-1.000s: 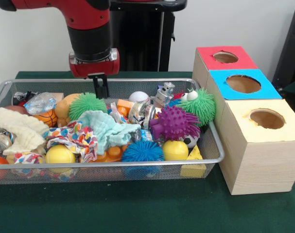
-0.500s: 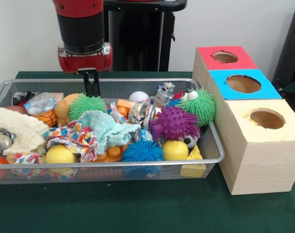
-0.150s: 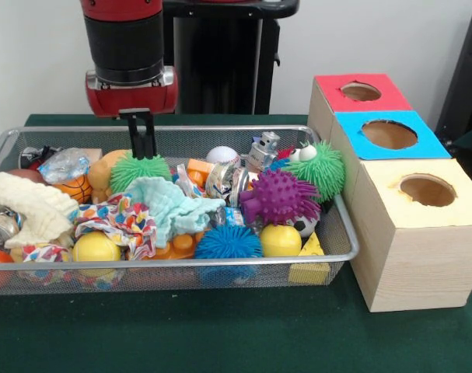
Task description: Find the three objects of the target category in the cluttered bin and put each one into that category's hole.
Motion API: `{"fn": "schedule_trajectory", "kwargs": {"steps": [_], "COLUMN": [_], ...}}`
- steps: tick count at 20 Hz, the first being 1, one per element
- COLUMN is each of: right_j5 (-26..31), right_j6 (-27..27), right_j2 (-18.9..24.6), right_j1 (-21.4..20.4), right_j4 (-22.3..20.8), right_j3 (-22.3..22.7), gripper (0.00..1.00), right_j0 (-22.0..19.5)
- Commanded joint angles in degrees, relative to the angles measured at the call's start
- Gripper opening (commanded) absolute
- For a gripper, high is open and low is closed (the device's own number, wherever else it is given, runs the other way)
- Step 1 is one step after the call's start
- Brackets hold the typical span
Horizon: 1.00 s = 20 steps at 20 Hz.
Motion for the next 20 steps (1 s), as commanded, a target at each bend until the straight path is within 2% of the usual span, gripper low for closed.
{"fn": "schedule_trajectory", "kwargs": {"steps": [1,4,7,20], "right_j5": [3.0,1.7,3.4,2.5], "right_j6": [-22.7,-23.2,-24.1,-24.0], "right_j2": [2.5,1.9,0.3,-1.3], "right_j1": [4.1,5.6,6.7,7.6], "right_j4": [-4.9,-5.5,-5.7,-6.2], "right_j3": [-3.0,-2.9,-3.8,0.7], "gripper": [0.00,0.00,0.00,0.00], "right_j0": [-1.2,-2.0,-2.2,-9.4]}}
